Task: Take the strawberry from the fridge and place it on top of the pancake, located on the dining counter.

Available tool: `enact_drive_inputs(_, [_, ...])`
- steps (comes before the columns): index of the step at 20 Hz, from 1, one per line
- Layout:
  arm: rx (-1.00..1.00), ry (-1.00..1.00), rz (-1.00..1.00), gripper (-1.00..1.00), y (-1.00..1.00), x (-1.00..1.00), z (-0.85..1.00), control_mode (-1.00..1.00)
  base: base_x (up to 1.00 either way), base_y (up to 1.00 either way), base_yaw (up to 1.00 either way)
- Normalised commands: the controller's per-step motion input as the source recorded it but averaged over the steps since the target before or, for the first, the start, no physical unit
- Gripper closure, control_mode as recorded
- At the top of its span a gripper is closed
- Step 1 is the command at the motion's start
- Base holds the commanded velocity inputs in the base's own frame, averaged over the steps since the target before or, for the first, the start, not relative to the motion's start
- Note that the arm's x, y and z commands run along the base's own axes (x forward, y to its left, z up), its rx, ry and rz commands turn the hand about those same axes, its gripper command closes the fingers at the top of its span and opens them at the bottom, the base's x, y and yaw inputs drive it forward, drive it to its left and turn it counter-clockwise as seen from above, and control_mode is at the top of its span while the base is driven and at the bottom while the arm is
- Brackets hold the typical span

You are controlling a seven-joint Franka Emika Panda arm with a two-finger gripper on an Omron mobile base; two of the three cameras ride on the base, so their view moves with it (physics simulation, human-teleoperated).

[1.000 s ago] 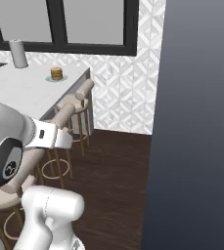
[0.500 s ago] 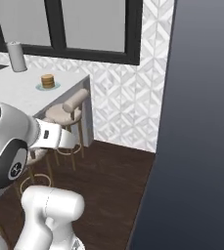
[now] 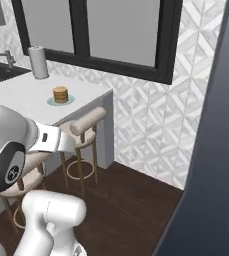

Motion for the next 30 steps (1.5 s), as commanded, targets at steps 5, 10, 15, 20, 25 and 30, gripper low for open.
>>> enact_drive_inputs(5, [0.0, 0.0, 0.0, 1.0, 0.0, 0.0, 0.0, 1.0, 0.96, -0.69, 0.56])
enact_drive_inputs(10, [0.0, 0.0, 0.0, 1.0, 0.0, 0.0, 0.0, 1.0, 0.8, -0.76, 0.61])
enact_drive_inputs(15, [0.0, 0.0, 0.0, 1.0, 0.0, 0.0, 0.0, 1.0, 0.77, -0.81, 0.61])
enact_drive_inputs(20, [0.0, 0.0, 0.0, 1.0, 0.0, 0.0, 0.0, 1.0, 0.55, -0.7, 0.59])
enact_drive_inputs(25, [0.0, 0.0, 0.0, 1.0, 0.0, 0.0, 0.0, 1.0, 0.34, -0.31, 0.52])
enact_drive_inputs(30, [0.0, 0.0, 0.0, 1.0, 0.0, 0.0, 0.0, 1.0, 0.53, -0.27, 0.48])
